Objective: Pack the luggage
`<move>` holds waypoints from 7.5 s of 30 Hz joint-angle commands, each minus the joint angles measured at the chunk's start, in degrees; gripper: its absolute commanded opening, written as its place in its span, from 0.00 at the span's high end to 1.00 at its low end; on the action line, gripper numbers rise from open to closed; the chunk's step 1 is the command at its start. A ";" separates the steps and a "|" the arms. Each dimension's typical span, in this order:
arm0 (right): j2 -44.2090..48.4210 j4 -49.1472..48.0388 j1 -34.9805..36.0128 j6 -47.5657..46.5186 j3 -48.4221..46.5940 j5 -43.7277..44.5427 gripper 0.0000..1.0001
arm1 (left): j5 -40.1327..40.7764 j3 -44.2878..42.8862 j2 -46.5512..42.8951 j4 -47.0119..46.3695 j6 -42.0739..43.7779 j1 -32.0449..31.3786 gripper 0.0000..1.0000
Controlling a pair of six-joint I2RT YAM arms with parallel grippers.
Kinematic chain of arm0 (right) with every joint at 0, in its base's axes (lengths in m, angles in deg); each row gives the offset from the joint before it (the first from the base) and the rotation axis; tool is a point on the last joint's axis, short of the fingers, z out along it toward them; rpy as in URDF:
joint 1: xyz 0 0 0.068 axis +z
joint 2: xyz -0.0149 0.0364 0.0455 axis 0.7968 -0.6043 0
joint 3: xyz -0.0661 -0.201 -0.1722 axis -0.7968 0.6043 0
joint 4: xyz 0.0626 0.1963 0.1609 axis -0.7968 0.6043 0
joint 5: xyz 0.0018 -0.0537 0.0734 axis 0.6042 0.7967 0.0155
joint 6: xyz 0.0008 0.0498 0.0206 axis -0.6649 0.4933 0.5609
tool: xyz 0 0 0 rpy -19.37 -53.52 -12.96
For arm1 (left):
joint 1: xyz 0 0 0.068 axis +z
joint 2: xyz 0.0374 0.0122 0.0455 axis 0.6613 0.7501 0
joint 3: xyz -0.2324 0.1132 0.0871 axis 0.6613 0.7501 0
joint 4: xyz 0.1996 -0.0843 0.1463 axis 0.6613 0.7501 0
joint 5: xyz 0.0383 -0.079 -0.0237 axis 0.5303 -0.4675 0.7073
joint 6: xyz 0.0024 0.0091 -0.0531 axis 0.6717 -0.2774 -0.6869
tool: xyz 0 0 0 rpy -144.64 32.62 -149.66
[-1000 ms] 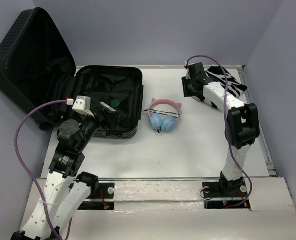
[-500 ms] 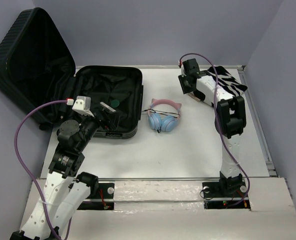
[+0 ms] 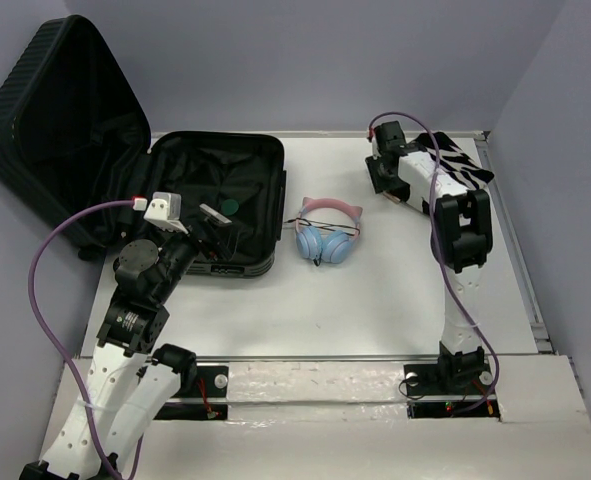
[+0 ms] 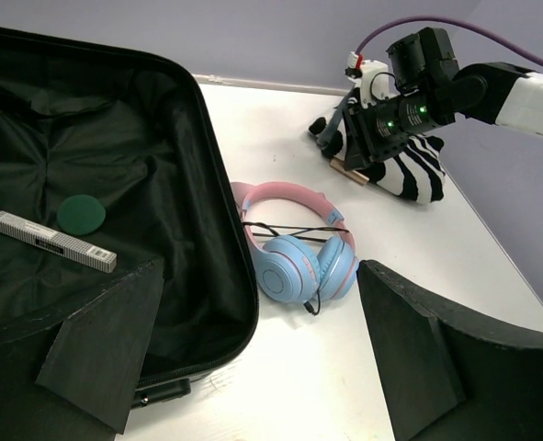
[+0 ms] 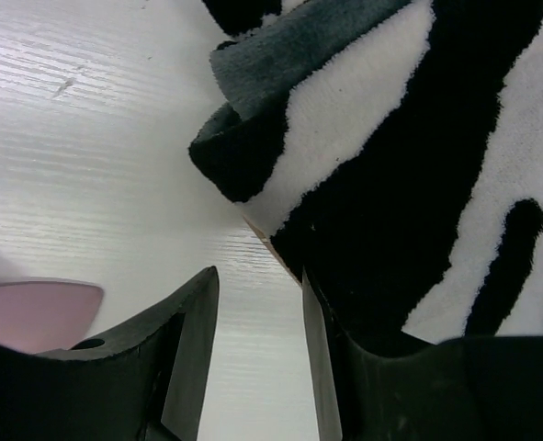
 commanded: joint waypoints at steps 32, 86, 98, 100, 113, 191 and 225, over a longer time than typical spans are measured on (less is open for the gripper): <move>-1.79 2.81 -2.00 0.40 -4.65 -6.70 0.63 | 0.69 -2.25 -0.46 -2.42 0.84 -0.27 0.01; 19.84 -15.36 18.02 19.45 9.24 -14.77 0.85 | 6.93 -2.25 -2.39 -1.81 -2.77 -0.71 0.01; -3.27 -20.74 30.42 31.42 -13.79 -20.40 0.77 | 9.48 -2.78 -2.48 -0.49 -1.36 -1.32 0.01; -4.42 -20.92 31.65 31.33 -14.76 -20.06 0.67 | 9.22 -2.78 -2.39 -0.49 -1.27 -1.67 0.01; 8.03 -23.55 31.66 29.67 -6.44 -9.62 0.30 | 8.43 -2.69 -2.48 -0.58 -1.18 -1.76 0.01; 6.89 -24.00 31.14 24.31 -11.36 -3.20 0.23 | 7.02 -2.16 -1.95 -1.02 -1.62 -1.06 0.01; 21.08 -46.93 -29.60 54.09 45.63 -25.74 0.02 | 5.97 -1.28 -1.43 -2.68 -2.33 -1.85 0.01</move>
